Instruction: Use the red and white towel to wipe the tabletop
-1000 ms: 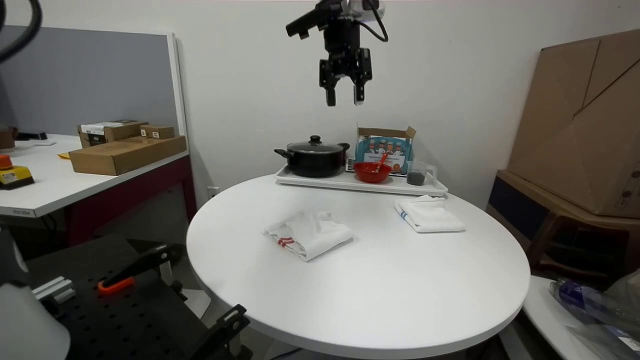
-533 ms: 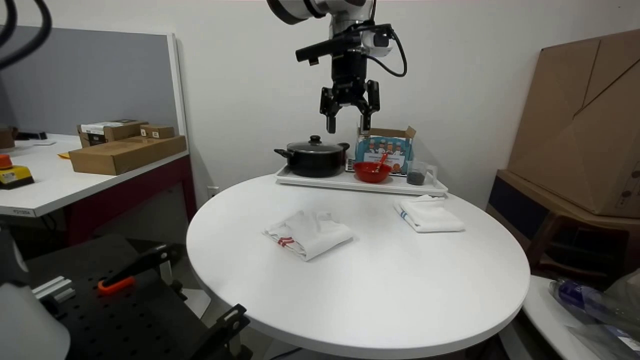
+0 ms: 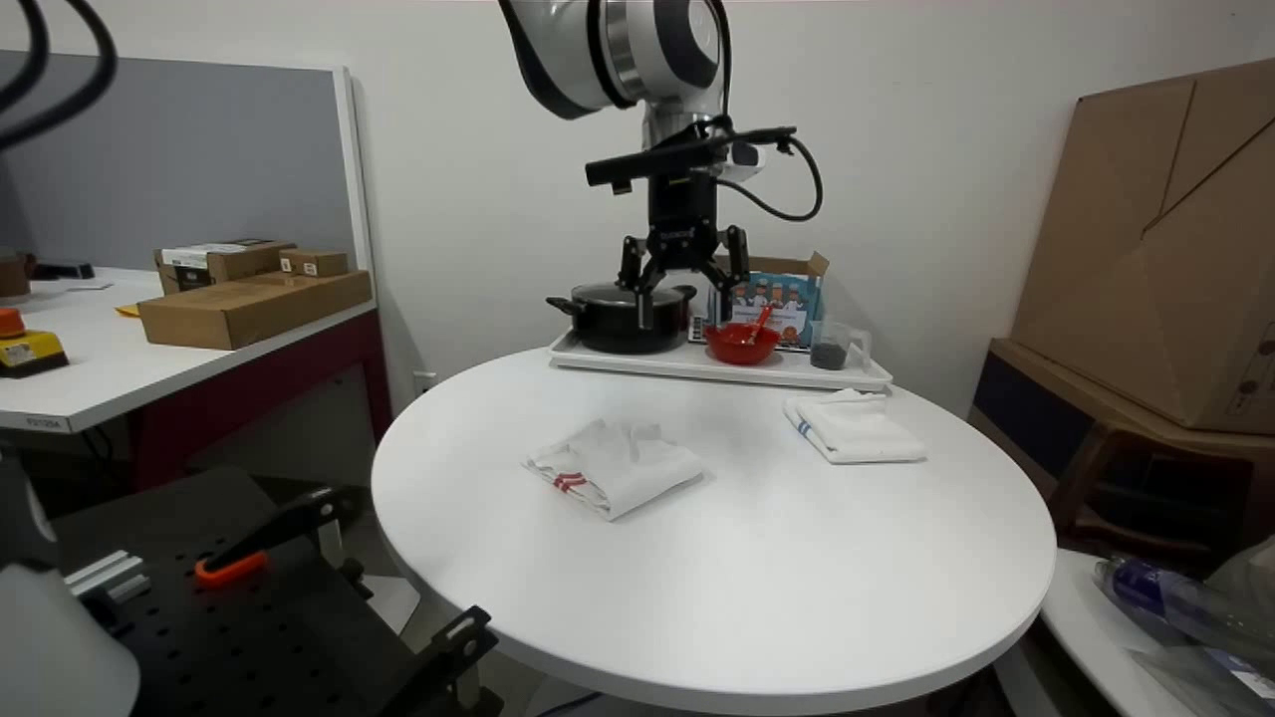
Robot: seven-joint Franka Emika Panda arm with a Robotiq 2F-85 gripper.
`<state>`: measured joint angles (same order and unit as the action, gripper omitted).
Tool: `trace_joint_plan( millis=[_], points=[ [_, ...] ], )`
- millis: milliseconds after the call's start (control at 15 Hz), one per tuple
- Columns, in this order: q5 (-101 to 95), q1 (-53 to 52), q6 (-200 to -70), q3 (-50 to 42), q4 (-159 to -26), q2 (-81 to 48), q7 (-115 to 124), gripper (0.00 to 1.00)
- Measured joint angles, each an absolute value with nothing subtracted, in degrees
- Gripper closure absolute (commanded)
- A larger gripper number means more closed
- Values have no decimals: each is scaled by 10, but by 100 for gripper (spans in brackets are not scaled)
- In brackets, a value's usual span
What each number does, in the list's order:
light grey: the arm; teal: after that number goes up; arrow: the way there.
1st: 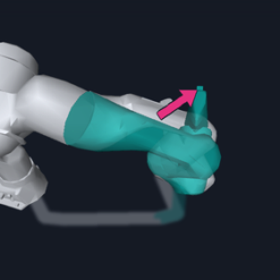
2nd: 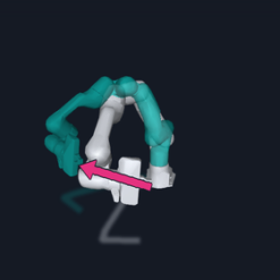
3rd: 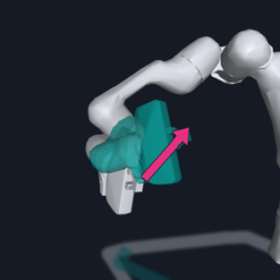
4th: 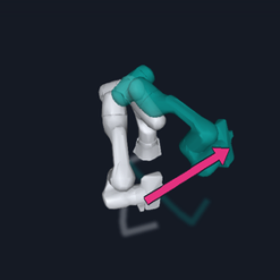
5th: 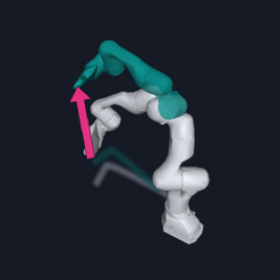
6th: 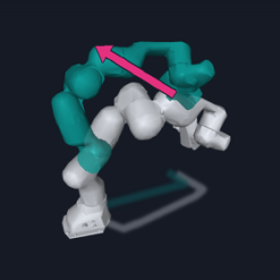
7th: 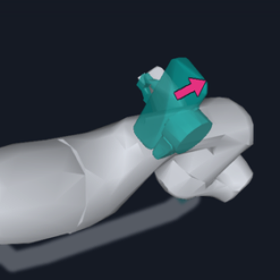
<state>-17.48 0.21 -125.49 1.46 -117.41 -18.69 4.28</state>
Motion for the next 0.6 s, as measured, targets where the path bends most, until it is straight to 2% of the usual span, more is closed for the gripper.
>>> trace_joint_plan(
  millis=[600],
  points=[
    [-219, -28, -1356, 9, -1183, -256, 25, 0]
  ],
)
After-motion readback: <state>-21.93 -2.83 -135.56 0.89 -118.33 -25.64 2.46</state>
